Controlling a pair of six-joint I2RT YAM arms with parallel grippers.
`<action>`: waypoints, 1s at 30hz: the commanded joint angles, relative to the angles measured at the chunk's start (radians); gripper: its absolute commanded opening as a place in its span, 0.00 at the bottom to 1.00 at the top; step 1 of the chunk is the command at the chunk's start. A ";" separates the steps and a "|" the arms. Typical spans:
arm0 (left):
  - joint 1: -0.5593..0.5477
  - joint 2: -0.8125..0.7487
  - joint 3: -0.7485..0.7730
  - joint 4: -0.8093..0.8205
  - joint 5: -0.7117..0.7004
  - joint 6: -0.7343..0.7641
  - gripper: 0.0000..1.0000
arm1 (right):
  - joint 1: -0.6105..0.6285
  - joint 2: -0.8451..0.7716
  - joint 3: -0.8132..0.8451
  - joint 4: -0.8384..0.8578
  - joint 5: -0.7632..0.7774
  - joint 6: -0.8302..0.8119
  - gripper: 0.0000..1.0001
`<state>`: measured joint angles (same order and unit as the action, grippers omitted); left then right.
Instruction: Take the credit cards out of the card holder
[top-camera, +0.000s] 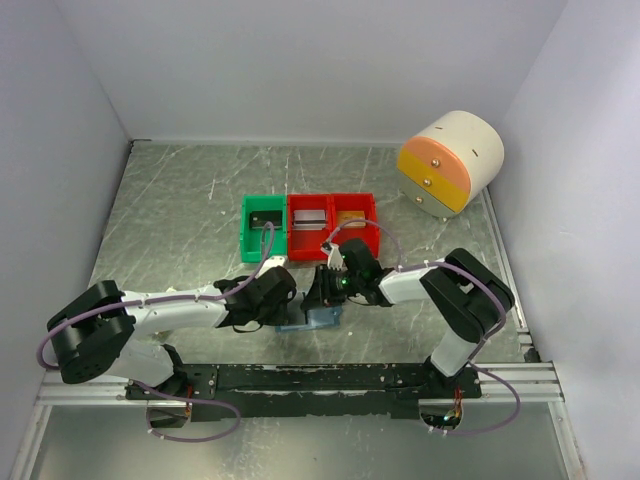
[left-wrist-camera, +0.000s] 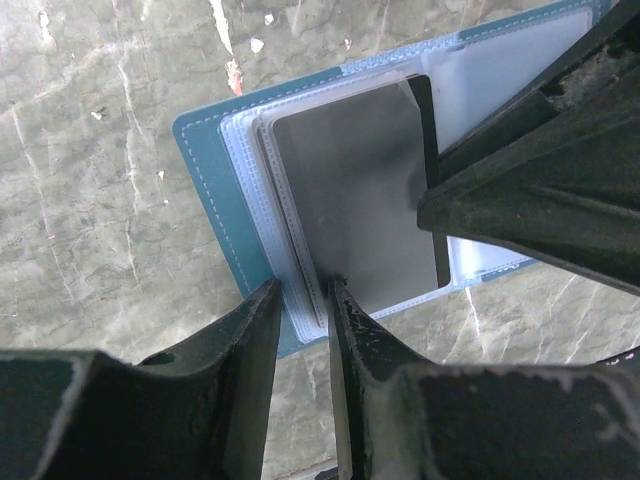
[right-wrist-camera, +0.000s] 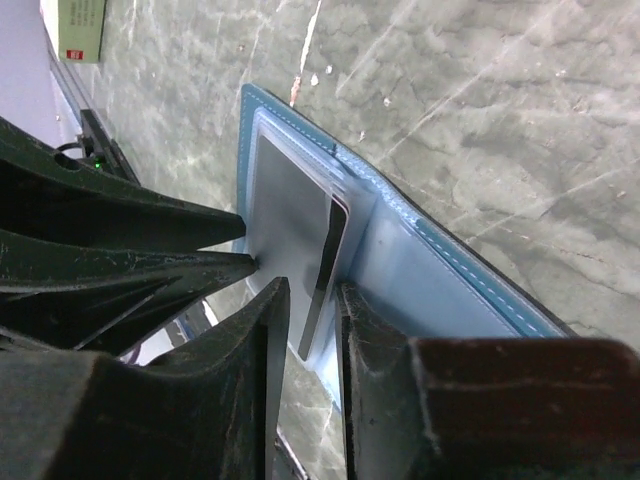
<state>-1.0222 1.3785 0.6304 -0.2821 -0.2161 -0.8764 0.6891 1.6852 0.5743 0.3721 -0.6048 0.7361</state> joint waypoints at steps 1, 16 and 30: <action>-0.009 0.017 -0.037 -0.101 -0.016 0.009 0.36 | 0.014 0.020 0.022 -0.039 0.067 -0.005 0.22; -0.009 0.000 -0.030 -0.101 -0.025 0.001 0.38 | 0.055 -0.002 0.071 -0.133 0.164 -0.029 0.00; -0.009 -0.021 -0.066 -0.098 -0.039 0.000 0.40 | -0.036 -0.070 -0.039 -0.043 0.086 -0.034 0.00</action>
<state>-1.0229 1.3445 0.6029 -0.3027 -0.2291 -0.8833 0.6796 1.6428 0.5686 0.3099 -0.5133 0.7216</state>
